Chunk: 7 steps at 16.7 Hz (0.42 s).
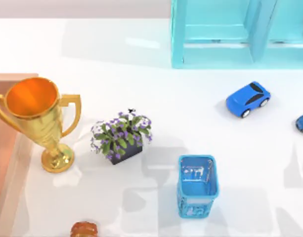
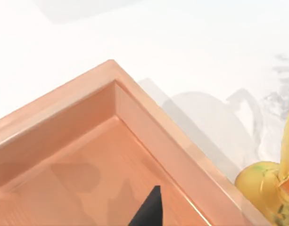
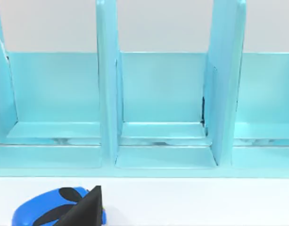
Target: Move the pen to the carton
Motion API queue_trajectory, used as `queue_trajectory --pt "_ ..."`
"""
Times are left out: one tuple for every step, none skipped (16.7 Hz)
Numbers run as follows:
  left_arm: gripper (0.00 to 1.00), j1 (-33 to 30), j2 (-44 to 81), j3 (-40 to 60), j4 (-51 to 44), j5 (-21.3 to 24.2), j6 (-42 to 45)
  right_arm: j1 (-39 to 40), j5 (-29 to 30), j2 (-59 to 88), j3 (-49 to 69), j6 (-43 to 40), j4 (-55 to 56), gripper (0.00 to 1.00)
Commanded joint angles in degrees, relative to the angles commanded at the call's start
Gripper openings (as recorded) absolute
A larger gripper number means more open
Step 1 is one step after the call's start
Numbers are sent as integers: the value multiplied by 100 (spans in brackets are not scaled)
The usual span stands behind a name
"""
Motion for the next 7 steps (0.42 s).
queue_trajectory --pt "98 0 0 0 0 0 0 0 0 0 0 0 0 100" --pt "100 0 0 0 0 0 0 0 0 0 0 0 0 100" --pt "100 0 0 0 0 0 0 0 0 0 0 0 0 100" --pt "100 0 0 0 0 0 0 0 0 0 0 0 0 100" --pt "100 0 0 0 0 0 0 0 0 0 0 0 0 100" --pt "100 0 0 0 0 0 0 0 0 0 0 0 0 100" --pt "100 0 0 0 0 0 0 0 0 0 0 0 0 100"
